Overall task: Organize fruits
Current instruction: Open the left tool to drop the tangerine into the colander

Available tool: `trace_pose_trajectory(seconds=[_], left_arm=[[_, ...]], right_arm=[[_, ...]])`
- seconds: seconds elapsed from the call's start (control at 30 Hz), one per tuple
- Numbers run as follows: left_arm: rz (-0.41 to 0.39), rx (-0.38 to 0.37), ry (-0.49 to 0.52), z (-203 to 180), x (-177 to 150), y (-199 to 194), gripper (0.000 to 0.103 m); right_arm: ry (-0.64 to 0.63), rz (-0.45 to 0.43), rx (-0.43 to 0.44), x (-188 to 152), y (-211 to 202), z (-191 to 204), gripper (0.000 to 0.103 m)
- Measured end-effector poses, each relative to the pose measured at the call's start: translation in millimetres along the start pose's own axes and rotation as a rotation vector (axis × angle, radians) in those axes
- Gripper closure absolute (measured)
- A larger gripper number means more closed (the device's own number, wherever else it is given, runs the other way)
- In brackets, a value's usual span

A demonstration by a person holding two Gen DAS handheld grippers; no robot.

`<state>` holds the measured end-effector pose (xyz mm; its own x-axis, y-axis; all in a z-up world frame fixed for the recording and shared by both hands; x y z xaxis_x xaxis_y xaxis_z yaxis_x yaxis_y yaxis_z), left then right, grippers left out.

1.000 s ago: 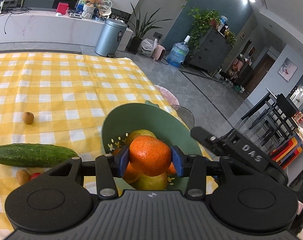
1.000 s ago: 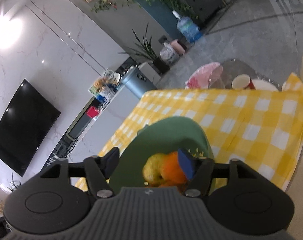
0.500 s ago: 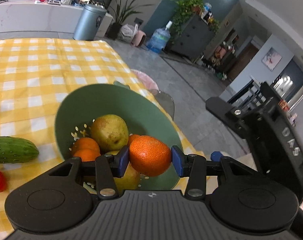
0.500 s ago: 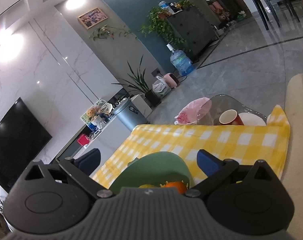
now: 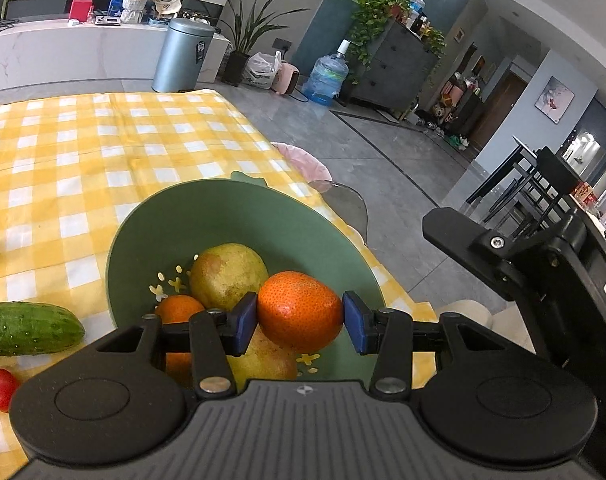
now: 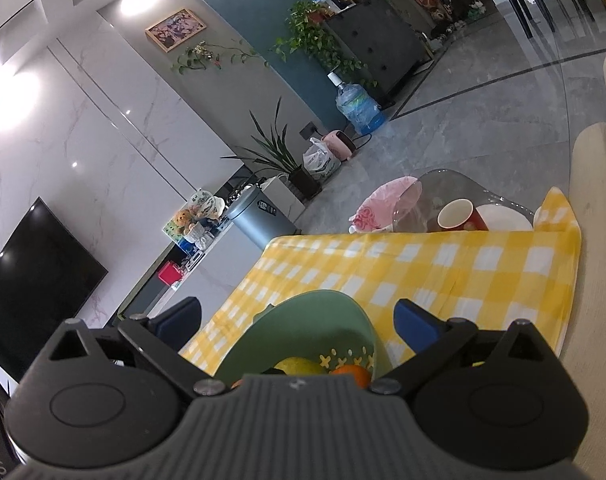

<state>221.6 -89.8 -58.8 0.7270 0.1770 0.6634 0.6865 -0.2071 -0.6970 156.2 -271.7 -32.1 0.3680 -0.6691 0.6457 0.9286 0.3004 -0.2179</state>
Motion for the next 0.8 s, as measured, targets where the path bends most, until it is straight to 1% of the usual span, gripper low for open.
trace_pose_trajectory(seconds=[0.07, 0.17, 0.27, 0.33, 0.4, 0.5, 0.67, 0.7, 0.77, 0.8], left_arm=[[-0.009, -0.011, -0.010, -1.1, 1.2, -0.8, 0.052], [-0.041, -0.039, -0.008, -5.4, 14.3, 4.2, 0.052], [-0.045, -0.022, 0.006, -9.9, 25.2, 16.2, 0.051], [-0.049, -0.010, 0.004, -9.8, 28.4, 18.5, 0.044], [-0.056, -0.003, -0.011, -6.2, 27.9, 15.9, 0.042], [-0.065, 0.002, -0.029, 1.6, 26.6, 9.7, 0.037], [-0.069, -0.014, -0.088, 17.1, 28.2, -3.5, 0.030], [-0.065, -0.014, -0.092, 19.7, 28.0, -6.1, 0.027], [-0.048, -0.004, -0.089, 24.3, 26.5, -10.6, 0.026], [-0.053, 0.007, -0.093, 27.4, 25.4, -14.7, 0.026]], right_arm=[[0.007, -0.001, -0.002, 0.2, -0.4, -1.2, 0.004], [0.018, -0.009, -0.007, 0.7, -1.5, -2.2, 0.004], [0.025, -0.036, -0.012, 2.9, -5.3, -3.4, 0.004], [0.024, -0.055, -0.017, 5.2, -8.2, -3.2, 0.004], [0.022, -0.065, -0.016, 6.3, -9.2, -2.8, 0.004], [0.017, -0.060, -0.022, 5.0, -7.9, -1.2, 0.004], [-0.019, -0.029, -0.031, 1.3, -3.4, 3.0, 0.004], [-0.025, -0.024, -0.031, 0.6, -3.0, 4.4, 0.004], [-0.012, -0.011, -0.002, -1.0, -3.0, 6.1, 0.004], [0.003, 0.003, 0.020, -1.7, -2.2, 7.1, 0.004]])
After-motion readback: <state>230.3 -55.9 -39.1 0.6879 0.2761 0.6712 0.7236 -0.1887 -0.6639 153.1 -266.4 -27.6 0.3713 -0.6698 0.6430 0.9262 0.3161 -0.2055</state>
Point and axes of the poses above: each gripper's, at about its wrist camera, not at the fingertips, and y roughly the way its jaws point, z to its left, x to its top, the point moved 6 cm from there along y, roughly the way its jaws point, and after that the axes turned 13 degrees about x, right-handed, at the moved point
